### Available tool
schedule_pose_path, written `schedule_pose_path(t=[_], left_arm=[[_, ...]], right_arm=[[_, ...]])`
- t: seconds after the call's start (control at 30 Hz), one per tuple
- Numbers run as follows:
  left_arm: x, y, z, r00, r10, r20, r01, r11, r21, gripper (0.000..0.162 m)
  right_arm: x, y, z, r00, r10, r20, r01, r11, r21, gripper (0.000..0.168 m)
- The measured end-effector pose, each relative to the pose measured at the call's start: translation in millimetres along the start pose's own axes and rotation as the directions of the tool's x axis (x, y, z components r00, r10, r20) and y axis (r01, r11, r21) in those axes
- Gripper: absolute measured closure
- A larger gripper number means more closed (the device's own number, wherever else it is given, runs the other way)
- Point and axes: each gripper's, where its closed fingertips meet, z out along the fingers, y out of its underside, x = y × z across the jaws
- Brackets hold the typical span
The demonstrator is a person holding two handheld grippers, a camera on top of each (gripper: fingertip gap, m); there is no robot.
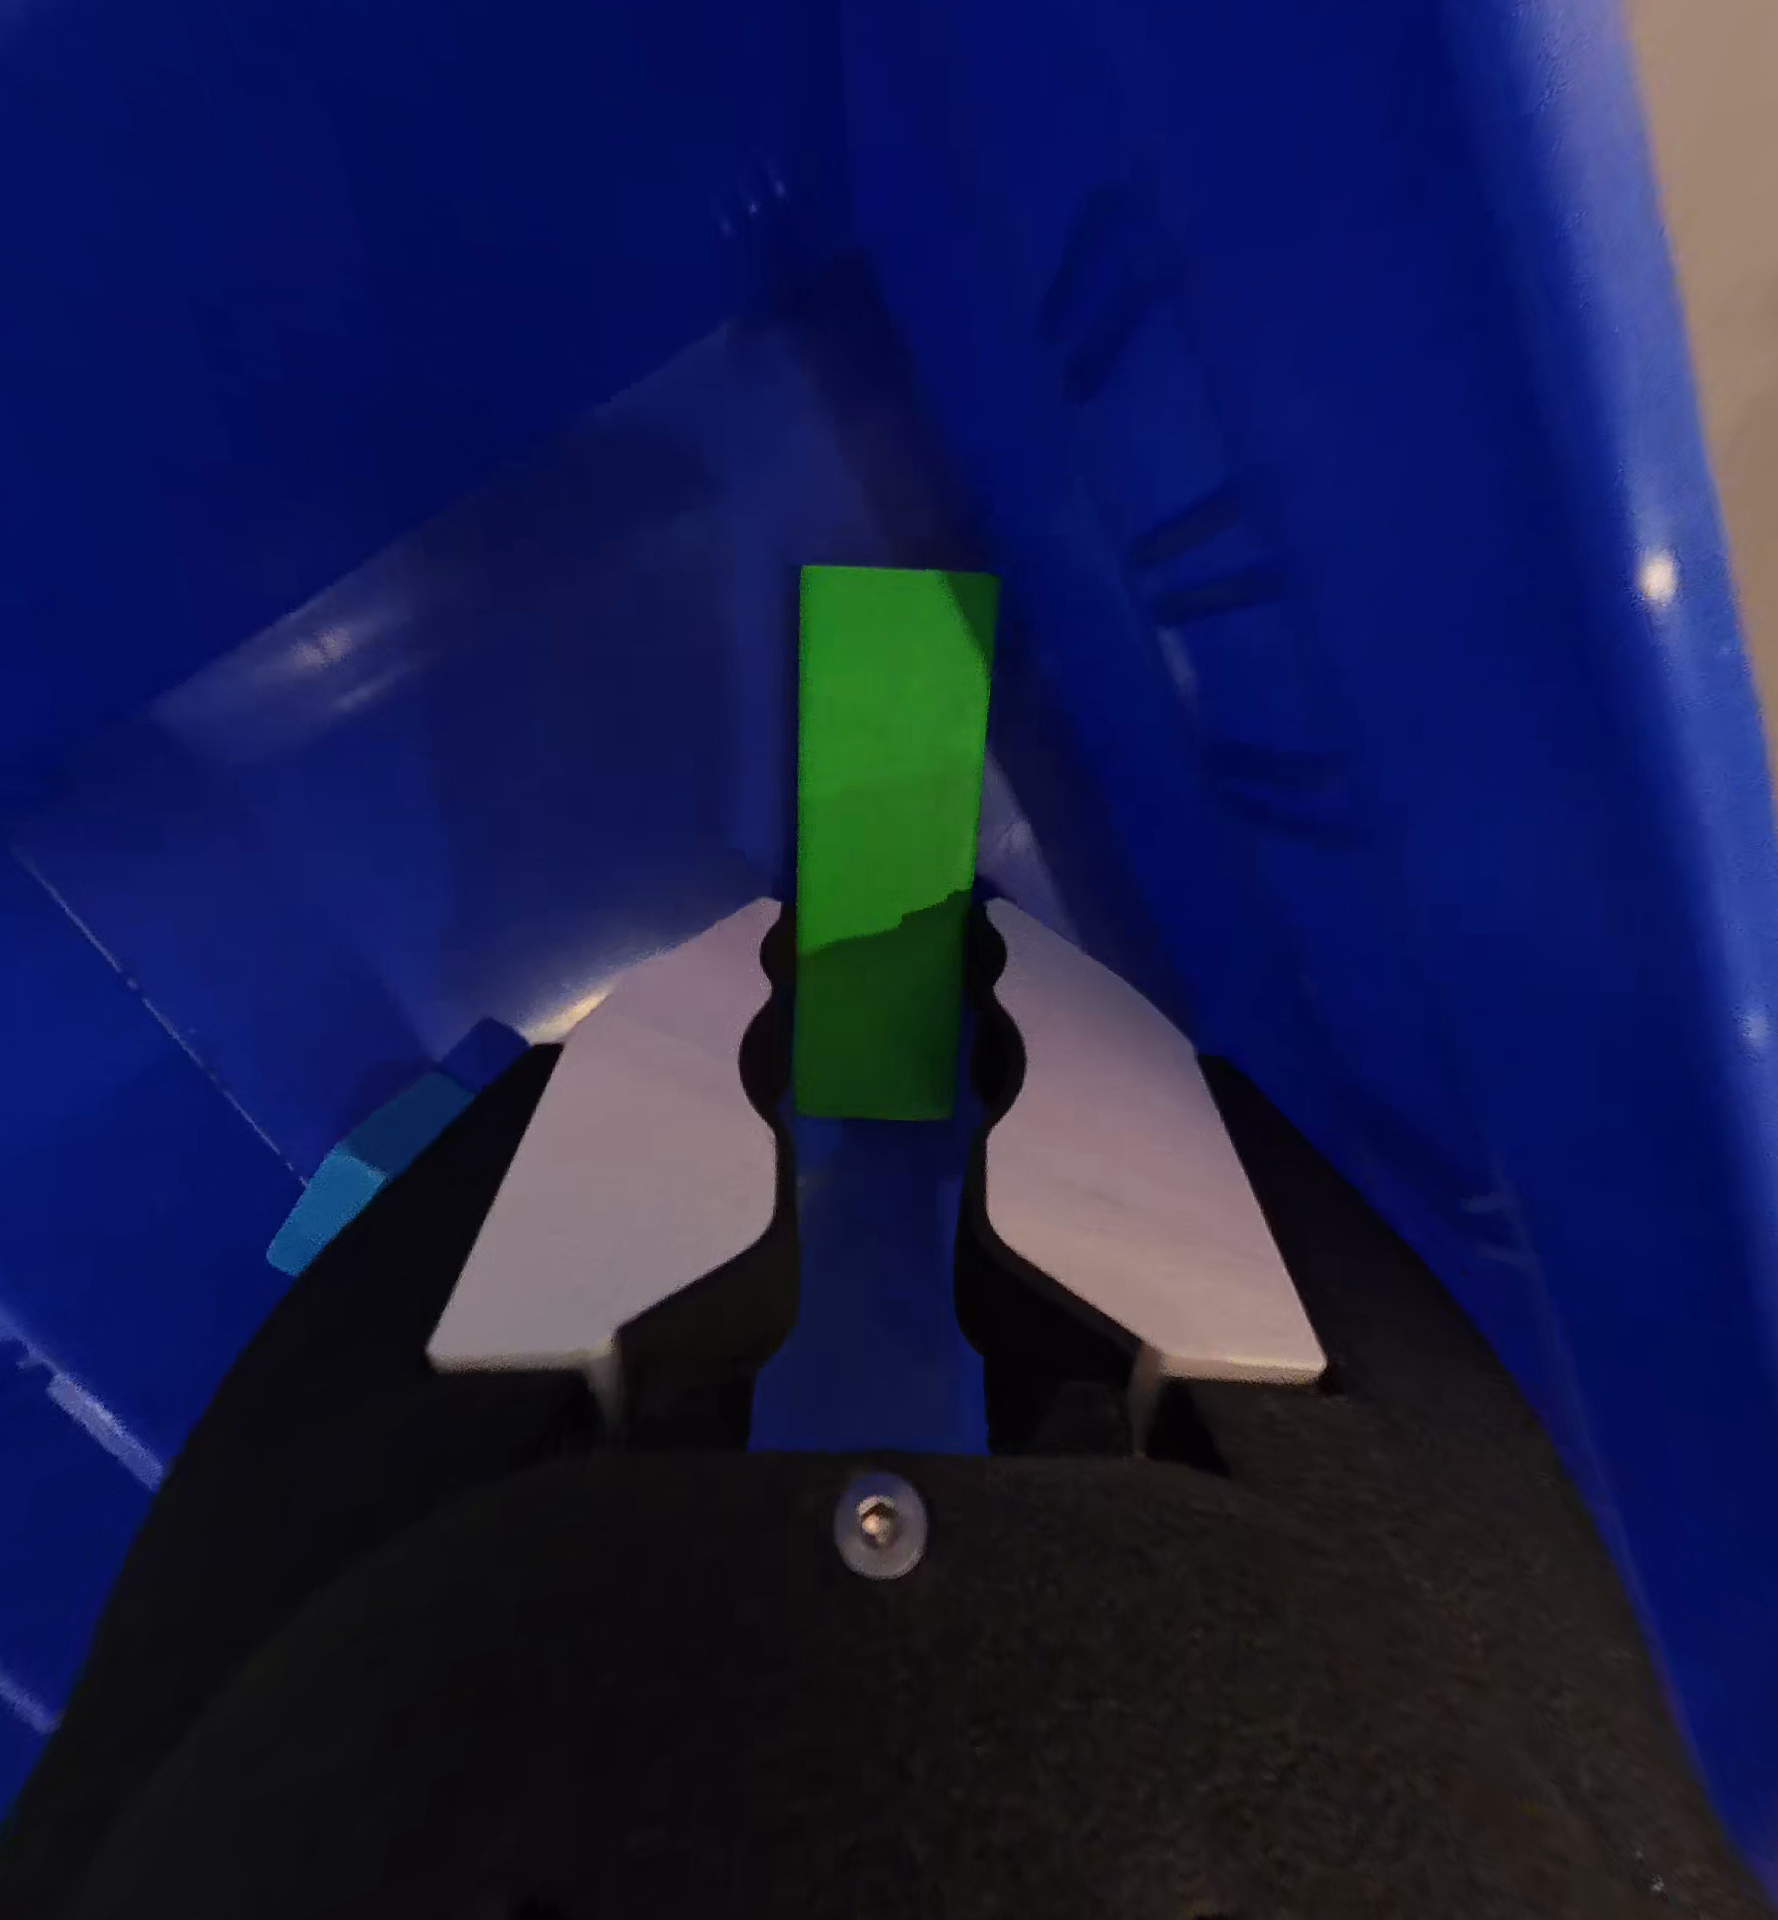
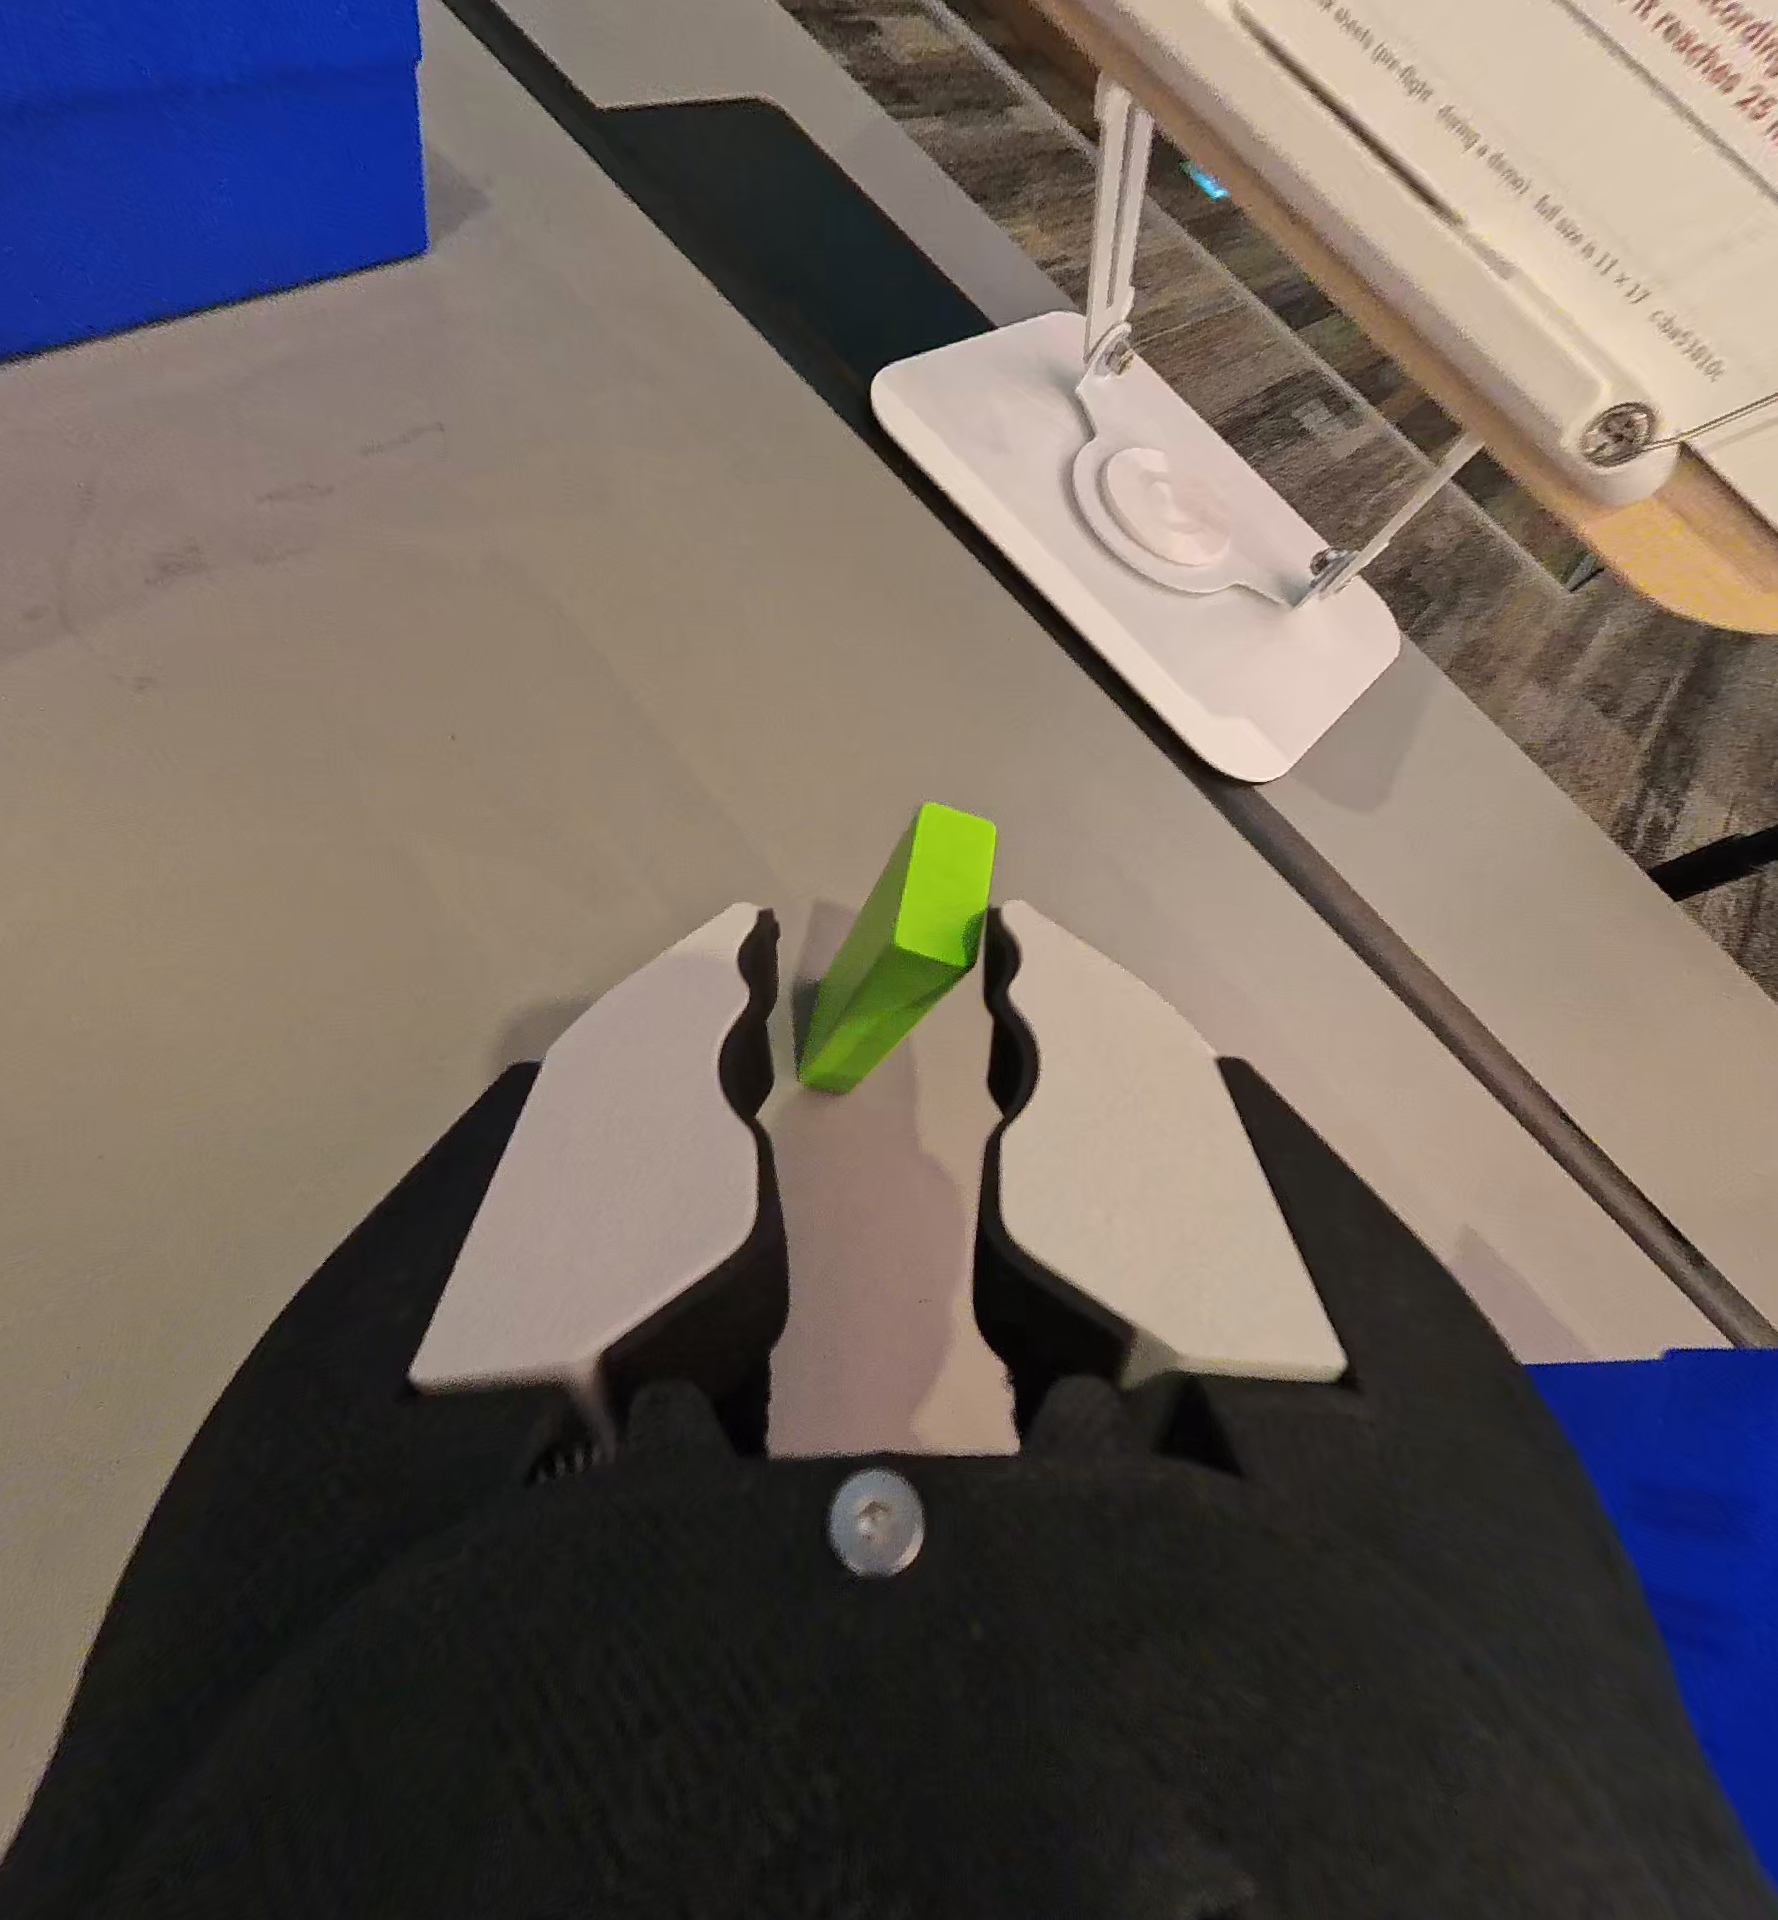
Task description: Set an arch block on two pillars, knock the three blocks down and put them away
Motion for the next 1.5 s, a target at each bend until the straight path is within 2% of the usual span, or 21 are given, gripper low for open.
schedule_pose_path(t=[0.07,0.13,0.23,0.33,0.43,0.5,0.6,0.7,0.77,0.9,1.03,1.13,1.2,1.23,1.33,1.4,1.43,1.5], left_arm=[[-5.8,-0.7,-8.5,1.000,-0.020,0.000,0.020,0.999,0.025,0.130],[-14.7,-8.4,-31.3,0.997,-0.080,-0.007,0.080,0.990,0.118,0.130],[-12.4,-30.8,-90.8,0.988,-0.121,-0.095,0.148,0.920,0.362,0.131],[24.2,-45.2,-147.9,0.964,-0.017,-0.265,0.161,0.833,0.530,0.131],[54.1,-53.0,-180.8,0.963,0.101,-0.248,0.081,0.775,0.627,0.131],[84.3,-62.5,-201.8,0.951,0.199,-0.237,0.025,0.713,0.700,0.131],[145.8,-72.7,-225.4,0.904,0.380,-0.198,-0.084,0.611,0.787,0.131],[195.2,-78.7,-233.7,0.873,0.482,-0.075,-0.207,0.507,0.837,0.131],[216.2,-79.6,-229.7,0.860,0.510,-0.021,-0.268,0.485,0.833,0.131],[245.5,-79.2,-219.0,0.829,0.558,-0.032,-0.294,0.484,0.824,0.131],[261.3,-81.5,-206.1,0.814,0.580,0.034,-0.363,0.461,0.810,0.131],[272.9,-77.9,-192.2,0.780,0.622,0.067,-0.432,0.458,0.777,0.131],[270.9,-79.3,-188.2,0.783,0.613,0.108,-0.457,0.449,0.768,0.131],[269.3,-78.6,-186.7,0.781,0.614,0.114,-0.467,0.451,0.761,0.130],[251.6,-77.7,-185.6,0.799,0.587,0.132,-0.483,0.495,0.722,0.108],[237.9,-77.2,-191.4,0.820,0.560,0.123,-0.460,0.515,0.724,0.104],[231.8,-76.8,-195.9,0.830,0.547,0.109,-0.440,0.522,0.731,0.104],[218.9,-76.9,-205.9,0.855,0.511,0.084,-0.391,0.531,0.752,0.104]], right_arm=[[6.5,-6.9,-4.8,0.999,0.015,-0.037,-0.013,0.999,0.040,0.124],[12.3,-16.0,-12.3,0.997,0.029,-0.066,-0.023,0.996,0.088,0.121],[20.2,-36.3,-30.0,0.993,0.055,-0.105,-0.034,0.981,0.192,0.115],[21.0,-55.9,-48.0,0.993,0.059,-0.105,-0.027,0.960,0.277,0.116],[16.2,-61.3,-55.0,0.994,0.096,-0.047,-0.079,0.955,0.286,0.116],[-0.1,-69.1,-60.4,0.975,0.192,0.117,-0.219,0.928,0.301,0.116],[-29.1,-88.3,-75.8,0.829,0.355,0.431,-0.496,0.823,0.275,0.116],[-37.8,-101.6,-89.9,0.624,0.470,0.624,-0.711,0.672,0.205,0.115],[-30.3,-106.5,-95.7,0.540,0.512,0.668,-0.796,0.569,0.207,0.113],[-24.1,-116.9,-110.0,0.410,0.496,0.766,-0.879,0.437,0.188,0.113],[-34.6,-118.1,-110.0,0.277,0.502,0.820,-0.918,0.391,0.071,0.115],[-45.7,-116.2,-108.0,0.196,0.484,0.853,-0.918,0.396,-0.014,0.144],[-46.4,-108.9,-100.2,0.242,0.500,0.831,-0.899,0.437,-0.001,0.150],[-45.2,-104.5,-94.8,0.303,0.515,0.802,-0.881,0.472,0.030,0.150],[-34.6,-94.1,-83.5,0.602,0.501,0.622,-0.749,0.624,0.224,0.151],[-26.8,-91.4,-82.0,0.794,0.426,0.434,-0.583,0.736,0.345,0.151],[-24.8,-91.6,-83.2,0.857,0.381,0.347,-0.500,0.777,0.383,0.151],[-25.2,-93.5,-85.7,0.928,0.302,0.218,-0.368,0.830,0.419,0.151]])
